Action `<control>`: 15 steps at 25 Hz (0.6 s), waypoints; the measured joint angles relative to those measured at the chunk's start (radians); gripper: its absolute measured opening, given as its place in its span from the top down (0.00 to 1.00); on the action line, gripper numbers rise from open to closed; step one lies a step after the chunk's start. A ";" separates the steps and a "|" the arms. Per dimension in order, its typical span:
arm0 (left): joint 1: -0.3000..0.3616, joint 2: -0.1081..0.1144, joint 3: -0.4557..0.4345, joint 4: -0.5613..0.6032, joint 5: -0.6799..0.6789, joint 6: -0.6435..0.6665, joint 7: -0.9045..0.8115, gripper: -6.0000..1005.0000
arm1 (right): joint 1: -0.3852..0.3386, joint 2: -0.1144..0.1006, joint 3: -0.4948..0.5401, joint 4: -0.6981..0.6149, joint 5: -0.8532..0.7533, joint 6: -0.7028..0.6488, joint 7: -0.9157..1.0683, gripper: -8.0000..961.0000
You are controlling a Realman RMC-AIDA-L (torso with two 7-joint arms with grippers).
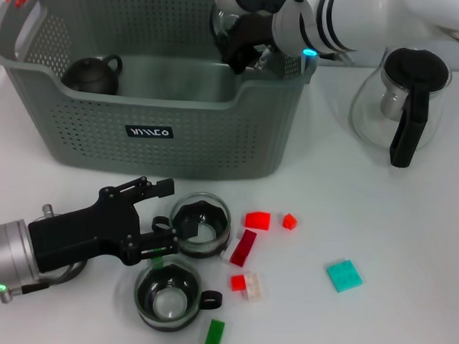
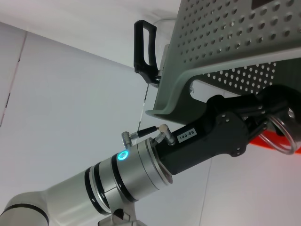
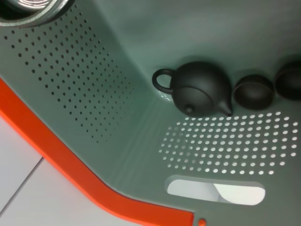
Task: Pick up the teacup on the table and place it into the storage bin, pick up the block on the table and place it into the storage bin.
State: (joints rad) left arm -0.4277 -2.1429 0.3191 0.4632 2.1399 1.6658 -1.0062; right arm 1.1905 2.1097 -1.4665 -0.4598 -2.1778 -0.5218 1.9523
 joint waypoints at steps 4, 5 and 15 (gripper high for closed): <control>0.000 0.000 0.000 0.000 0.000 0.000 0.000 0.18 | -0.007 -0.002 0.000 -0.004 0.001 -0.009 0.000 0.81; 0.000 0.000 0.000 0.000 0.000 0.000 0.000 0.18 | -0.009 -0.003 0.001 -0.006 0.001 -0.010 0.000 0.80; 0.008 -0.001 -0.002 0.003 0.000 0.000 0.000 0.18 | -0.114 -0.008 0.011 -0.203 0.003 -0.026 0.032 0.53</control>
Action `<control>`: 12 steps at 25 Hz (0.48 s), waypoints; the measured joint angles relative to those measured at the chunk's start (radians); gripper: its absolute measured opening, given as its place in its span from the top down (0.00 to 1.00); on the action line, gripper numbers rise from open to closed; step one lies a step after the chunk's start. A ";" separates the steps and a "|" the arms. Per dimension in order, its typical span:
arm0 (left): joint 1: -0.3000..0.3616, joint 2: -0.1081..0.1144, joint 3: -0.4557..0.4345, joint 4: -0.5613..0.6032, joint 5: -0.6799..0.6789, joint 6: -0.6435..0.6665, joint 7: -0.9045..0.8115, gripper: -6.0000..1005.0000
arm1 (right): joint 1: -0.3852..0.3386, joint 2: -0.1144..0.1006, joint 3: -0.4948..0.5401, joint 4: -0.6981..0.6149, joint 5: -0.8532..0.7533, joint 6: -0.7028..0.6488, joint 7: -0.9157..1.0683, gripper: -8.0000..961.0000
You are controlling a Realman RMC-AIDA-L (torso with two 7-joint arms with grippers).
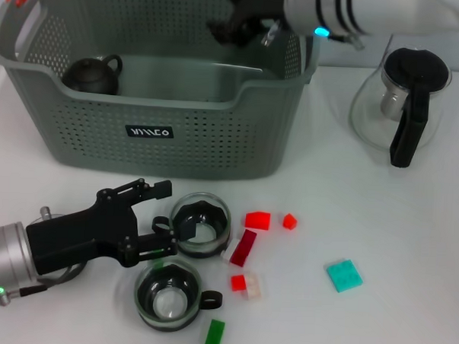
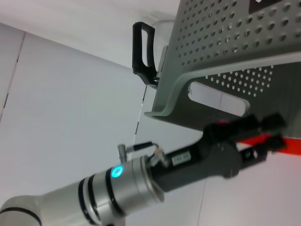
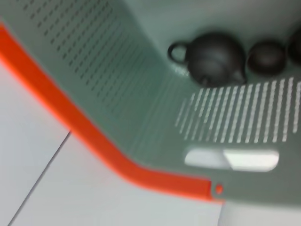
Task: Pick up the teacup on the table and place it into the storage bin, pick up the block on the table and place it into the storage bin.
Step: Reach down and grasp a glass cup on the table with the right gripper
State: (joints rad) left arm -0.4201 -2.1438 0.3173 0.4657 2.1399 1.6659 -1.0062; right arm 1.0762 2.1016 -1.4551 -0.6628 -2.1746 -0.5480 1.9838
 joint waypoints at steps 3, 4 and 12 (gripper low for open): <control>0.004 0.000 0.000 0.001 0.000 0.003 0.000 0.18 | -0.087 0.000 0.002 -0.168 0.008 -0.021 0.020 0.47; 0.005 0.000 0.000 0.002 0.000 0.005 0.000 0.18 | -0.128 0.000 0.002 -0.237 0.022 -0.034 0.023 0.45; 0.008 0.002 0.000 0.006 0.000 0.011 0.000 0.18 | -0.458 -0.005 0.124 -0.706 0.418 -0.331 -0.107 0.21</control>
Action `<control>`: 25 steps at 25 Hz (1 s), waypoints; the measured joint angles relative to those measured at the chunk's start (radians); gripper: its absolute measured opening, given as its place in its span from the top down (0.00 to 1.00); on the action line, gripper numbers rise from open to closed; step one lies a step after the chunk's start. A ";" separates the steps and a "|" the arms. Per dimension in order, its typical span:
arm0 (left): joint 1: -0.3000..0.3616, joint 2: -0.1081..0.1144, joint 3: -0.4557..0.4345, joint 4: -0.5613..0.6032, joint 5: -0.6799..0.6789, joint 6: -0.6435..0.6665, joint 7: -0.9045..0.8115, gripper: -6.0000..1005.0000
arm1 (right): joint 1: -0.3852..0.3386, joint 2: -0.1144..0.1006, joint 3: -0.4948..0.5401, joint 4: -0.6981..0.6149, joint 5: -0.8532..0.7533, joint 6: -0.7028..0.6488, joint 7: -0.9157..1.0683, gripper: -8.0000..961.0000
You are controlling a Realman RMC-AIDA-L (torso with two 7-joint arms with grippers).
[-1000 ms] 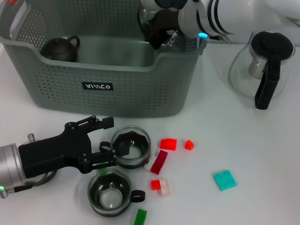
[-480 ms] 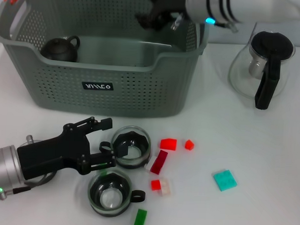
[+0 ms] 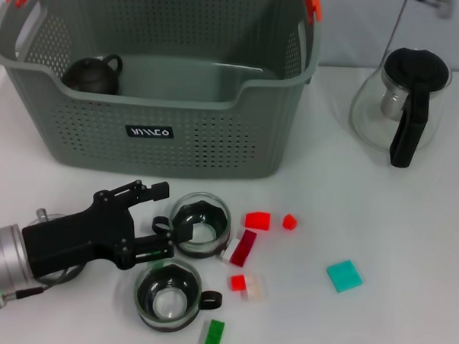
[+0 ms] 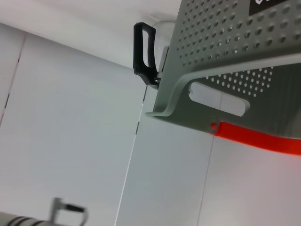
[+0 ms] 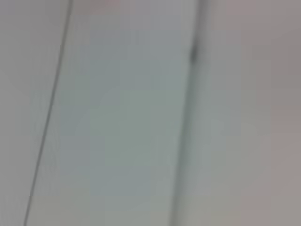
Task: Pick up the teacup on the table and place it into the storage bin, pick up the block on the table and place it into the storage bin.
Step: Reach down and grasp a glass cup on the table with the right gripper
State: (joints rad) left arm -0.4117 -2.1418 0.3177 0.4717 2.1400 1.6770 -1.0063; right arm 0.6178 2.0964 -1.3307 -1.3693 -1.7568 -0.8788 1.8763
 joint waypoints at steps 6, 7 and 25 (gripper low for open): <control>0.000 0.003 0.000 0.002 0.000 0.001 0.000 0.18 | -0.139 -0.001 0.239 0.052 0.285 -0.475 -0.256 0.13; 0.001 0.003 0.000 0.005 0.000 0.001 0.000 0.18 | -0.155 -0.001 0.273 0.076 0.289 -0.546 -0.297 0.13; 0.005 0.022 -0.023 0.045 0.004 -0.024 0.000 0.18 | -0.132 0.001 0.227 0.196 -0.075 -1.021 -0.388 0.14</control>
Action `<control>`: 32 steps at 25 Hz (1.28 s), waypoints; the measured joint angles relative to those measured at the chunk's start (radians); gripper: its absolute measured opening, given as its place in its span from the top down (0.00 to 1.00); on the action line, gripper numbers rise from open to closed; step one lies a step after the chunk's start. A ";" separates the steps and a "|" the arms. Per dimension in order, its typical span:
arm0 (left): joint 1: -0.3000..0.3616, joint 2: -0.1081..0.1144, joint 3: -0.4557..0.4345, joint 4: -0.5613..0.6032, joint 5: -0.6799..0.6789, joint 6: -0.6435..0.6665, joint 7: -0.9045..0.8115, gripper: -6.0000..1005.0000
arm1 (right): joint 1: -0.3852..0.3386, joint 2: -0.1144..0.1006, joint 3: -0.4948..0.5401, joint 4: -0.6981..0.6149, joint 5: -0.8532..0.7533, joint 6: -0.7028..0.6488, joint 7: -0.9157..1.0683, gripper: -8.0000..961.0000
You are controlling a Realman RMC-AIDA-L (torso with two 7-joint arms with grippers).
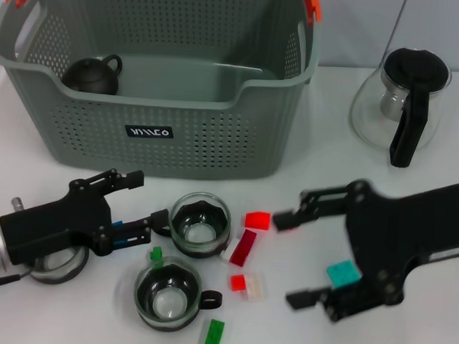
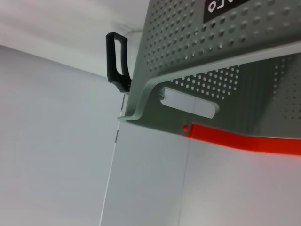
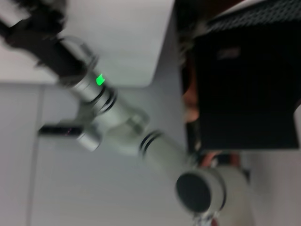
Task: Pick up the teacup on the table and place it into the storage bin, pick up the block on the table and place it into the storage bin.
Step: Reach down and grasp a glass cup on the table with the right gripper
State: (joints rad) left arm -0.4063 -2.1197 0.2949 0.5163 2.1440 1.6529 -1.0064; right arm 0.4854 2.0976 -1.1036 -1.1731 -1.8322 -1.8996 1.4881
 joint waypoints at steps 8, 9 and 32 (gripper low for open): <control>0.015 0.007 -0.025 0.021 -0.002 -0.001 0.000 0.18 | 0.130 0.001 -0.218 0.054 -0.093 0.115 0.080 0.15; 0.015 0.007 -0.025 0.021 -0.002 -0.001 0.000 0.18 | 0.147 0.002 -0.241 0.069 -0.106 0.134 0.087 0.16; 0.017 0.007 -0.030 0.017 -0.004 -0.001 0.000 0.18 | 0.395 0.018 -0.797 0.239 -0.145 0.634 0.240 0.22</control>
State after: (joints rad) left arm -0.3896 -2.1123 0.2654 0.5337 2.1398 1.6521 -1.0063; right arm 0.8800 2.1153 -1.9008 -0.9344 -1.9774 -1.2659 1.7284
